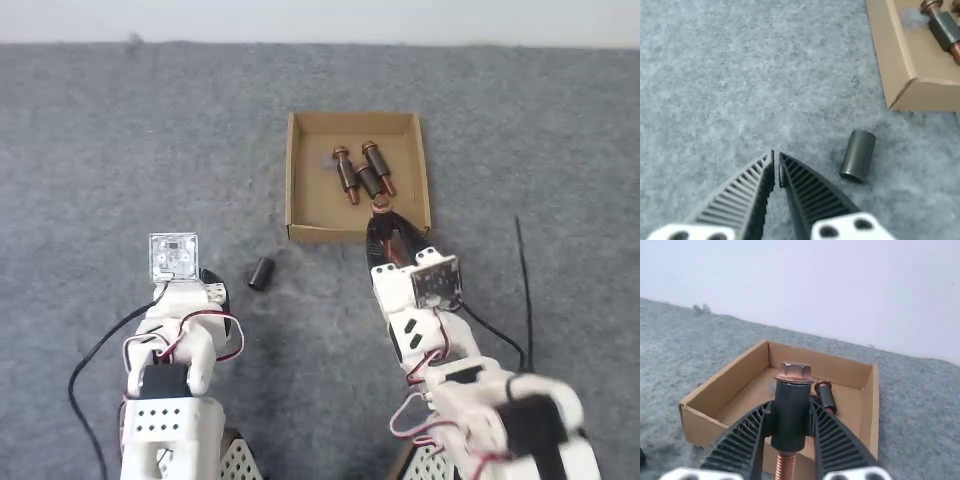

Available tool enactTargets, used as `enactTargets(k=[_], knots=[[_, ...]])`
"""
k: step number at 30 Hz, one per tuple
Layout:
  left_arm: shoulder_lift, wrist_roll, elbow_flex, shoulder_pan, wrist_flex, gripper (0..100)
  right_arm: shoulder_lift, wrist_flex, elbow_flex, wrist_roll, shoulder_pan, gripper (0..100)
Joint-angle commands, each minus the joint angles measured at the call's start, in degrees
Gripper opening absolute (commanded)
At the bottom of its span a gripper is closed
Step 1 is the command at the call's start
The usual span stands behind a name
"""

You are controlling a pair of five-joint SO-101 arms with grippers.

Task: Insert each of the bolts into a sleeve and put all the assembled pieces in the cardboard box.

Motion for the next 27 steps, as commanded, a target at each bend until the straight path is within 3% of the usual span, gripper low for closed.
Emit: enactTargets(k=[1, 5, 9, 21, 27], knots=[[-1.1, -1.6, -0.7, -0.4, 0.3, 1, -11.3, 19.2, -9.0, 0.7, 3.1, 0.6], [-1.1, -1.6, -0.7, -0.4, 0.3, 1, -16.3, 41.8, -20.4, 0.9, 6.1, 0.6], [-1.1, -1.6, -0.7, -0.4, 0.3, 1, -15.3, 54.6, -30.6, 0.9, 6.9, 0.6], [-1.1, -1.6, -0.7, -0.6, 0.3, 1, 10.4, 57.7, -52.2, 1.0, 6.9, 0.8], [-1.1, -1.6, -0.7, -0.6, 0.3, 1, 22.7, 70.1, -66.6, 1.0, 7.9, 0.9]])
